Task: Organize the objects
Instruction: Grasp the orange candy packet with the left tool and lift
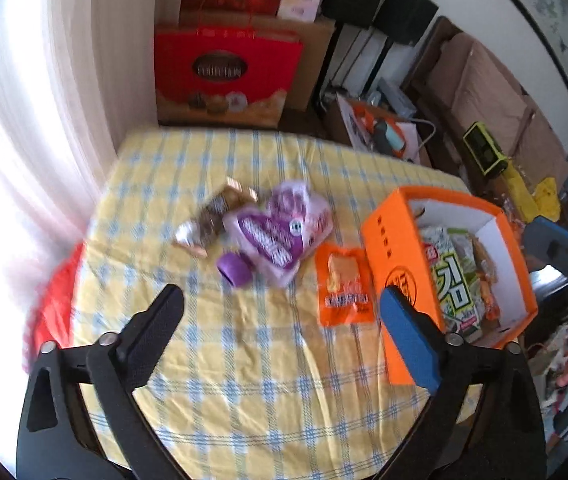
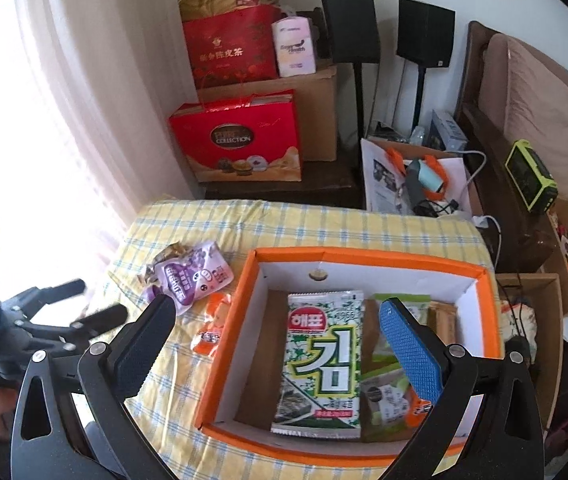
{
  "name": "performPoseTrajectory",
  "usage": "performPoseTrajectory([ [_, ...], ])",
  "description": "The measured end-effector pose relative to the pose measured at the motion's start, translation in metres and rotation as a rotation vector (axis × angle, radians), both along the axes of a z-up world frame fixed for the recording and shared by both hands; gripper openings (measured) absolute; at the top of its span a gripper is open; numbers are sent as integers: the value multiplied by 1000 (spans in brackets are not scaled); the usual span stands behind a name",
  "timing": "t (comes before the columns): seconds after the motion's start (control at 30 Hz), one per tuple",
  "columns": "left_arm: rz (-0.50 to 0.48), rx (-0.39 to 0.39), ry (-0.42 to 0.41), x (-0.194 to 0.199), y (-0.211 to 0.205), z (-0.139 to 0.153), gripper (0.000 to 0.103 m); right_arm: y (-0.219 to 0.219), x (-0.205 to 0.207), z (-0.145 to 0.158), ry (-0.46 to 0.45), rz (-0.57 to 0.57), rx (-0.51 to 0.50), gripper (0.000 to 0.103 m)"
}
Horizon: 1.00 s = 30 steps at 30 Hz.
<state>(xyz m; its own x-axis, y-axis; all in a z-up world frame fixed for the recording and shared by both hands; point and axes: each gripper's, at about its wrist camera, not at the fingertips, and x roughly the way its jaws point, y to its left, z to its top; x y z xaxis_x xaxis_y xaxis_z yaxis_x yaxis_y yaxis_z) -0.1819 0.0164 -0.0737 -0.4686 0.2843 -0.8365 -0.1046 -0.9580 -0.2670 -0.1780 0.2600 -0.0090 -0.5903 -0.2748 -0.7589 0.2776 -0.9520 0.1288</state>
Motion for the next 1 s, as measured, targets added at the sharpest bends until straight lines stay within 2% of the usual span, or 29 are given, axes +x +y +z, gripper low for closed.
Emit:
performPoseTrajectory([
  [0.1,-10,78,-70,-3,-1,-21,76,1,-1,-8,-16,-2,-12,102],
  [0.17,-11,112,-104,-6,1,-32,69,3,-3,-14,-34,-5,-16,97],
  [0.23,-15,149,-126,-9,4,-39,62,4,-5,-20,-52,-7,-16,85],
  [0.33,-19,213,-163,-13,7,-48,58,6,-7,-30,-91,1,-39,74],
  [0.47,-4,285,-197,-20,6,-56,56,2,-9,-45,-136,20,-55,68],
  [0.53,2,326,-209,-23,5,-59,50,-1,-9,-49,-147,29,-56,67],
  [0.7,14,405,-248,-30,5,-67,46,-4,-10,-56,-160,36,-59,67],
  [1.0,49,426,-288,-36,4,-84,45,-4,-10,-62,-179,46,-61,67],
])
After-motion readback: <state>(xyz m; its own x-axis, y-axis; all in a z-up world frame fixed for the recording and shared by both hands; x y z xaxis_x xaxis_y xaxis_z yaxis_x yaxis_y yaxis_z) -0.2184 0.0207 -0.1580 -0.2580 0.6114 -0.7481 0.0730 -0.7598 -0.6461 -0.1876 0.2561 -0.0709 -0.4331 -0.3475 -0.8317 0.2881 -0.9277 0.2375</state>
